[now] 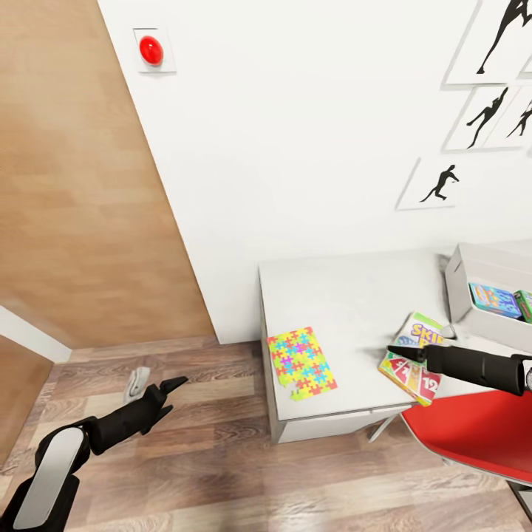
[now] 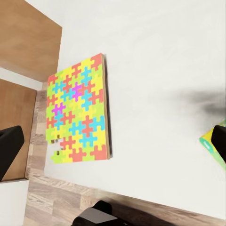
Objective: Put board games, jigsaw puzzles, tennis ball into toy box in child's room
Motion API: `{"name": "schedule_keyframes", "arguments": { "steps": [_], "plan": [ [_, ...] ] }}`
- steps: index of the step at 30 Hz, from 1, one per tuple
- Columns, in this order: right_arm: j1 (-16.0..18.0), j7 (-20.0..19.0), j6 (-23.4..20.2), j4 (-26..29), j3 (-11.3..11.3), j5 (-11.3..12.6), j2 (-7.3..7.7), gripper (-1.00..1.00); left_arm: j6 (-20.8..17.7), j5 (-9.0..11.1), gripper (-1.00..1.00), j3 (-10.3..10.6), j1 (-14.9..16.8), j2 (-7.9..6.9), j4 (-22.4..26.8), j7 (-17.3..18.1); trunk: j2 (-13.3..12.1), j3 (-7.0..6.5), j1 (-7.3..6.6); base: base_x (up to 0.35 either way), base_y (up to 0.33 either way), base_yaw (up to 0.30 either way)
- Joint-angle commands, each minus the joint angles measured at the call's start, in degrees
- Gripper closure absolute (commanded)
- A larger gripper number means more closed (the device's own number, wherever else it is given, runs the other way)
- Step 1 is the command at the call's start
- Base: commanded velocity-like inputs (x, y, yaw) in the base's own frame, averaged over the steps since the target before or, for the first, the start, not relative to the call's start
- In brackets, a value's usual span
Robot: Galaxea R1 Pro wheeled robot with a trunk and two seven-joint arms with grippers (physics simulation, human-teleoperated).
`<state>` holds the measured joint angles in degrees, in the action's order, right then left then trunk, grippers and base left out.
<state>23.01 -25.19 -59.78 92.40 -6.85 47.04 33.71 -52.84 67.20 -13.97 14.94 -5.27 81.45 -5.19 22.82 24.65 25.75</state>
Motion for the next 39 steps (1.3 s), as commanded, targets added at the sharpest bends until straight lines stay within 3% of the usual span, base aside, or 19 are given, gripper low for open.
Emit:
{"name": "schedule_keyframes", "arguments": {
  "steps": [1,9,21,28,39],
  "plan": [
    [0.05,-0.58,-0.22,0.01,-0.06,-0.53,0.0,-1.0,-0.26,0.59,-1.0,-0.04,0.04,0.0,0.04,-0.54,0.1,0.09,0.03,0.0,0.083,0.0],
    [0.09,-0.46,-0.22,0.05,1.33,-0.72,-1.41,-1.0,0.17,0.57,-1.0,0.68,0.16,0.0,-0.61,-0.53,0.1,0.09,0.03,0.0,0.041,0.0],
    [0.1,-0.15,-0.22,0.06,1.91,-1.34,-1.93,-1.0,0.33,-0.63,-1.0,1.7,0.87,0.04,-3.2,-0.43,0.1,0.09,0.03,0.0,0.01,0.0],
    [0.1,-0.04,-0.22,0.06,2.01,-1.47,-2.03,-1.0,1.4,-3.23,-1.0,4.75,2.27,0.13,-5.27,-0.37,0.1,0.09,0.03,0.0,0.002,0.0],
    [0.11,0.11,-0.22,0.06,2.52,-1.59,-2.2,-1.0,3.99,-4.78,-1.0,8.24,3.3,0.16,-7.46,0.28,0.1,0.09,0.03,0.016,0.009,0.0]
  ]
}}
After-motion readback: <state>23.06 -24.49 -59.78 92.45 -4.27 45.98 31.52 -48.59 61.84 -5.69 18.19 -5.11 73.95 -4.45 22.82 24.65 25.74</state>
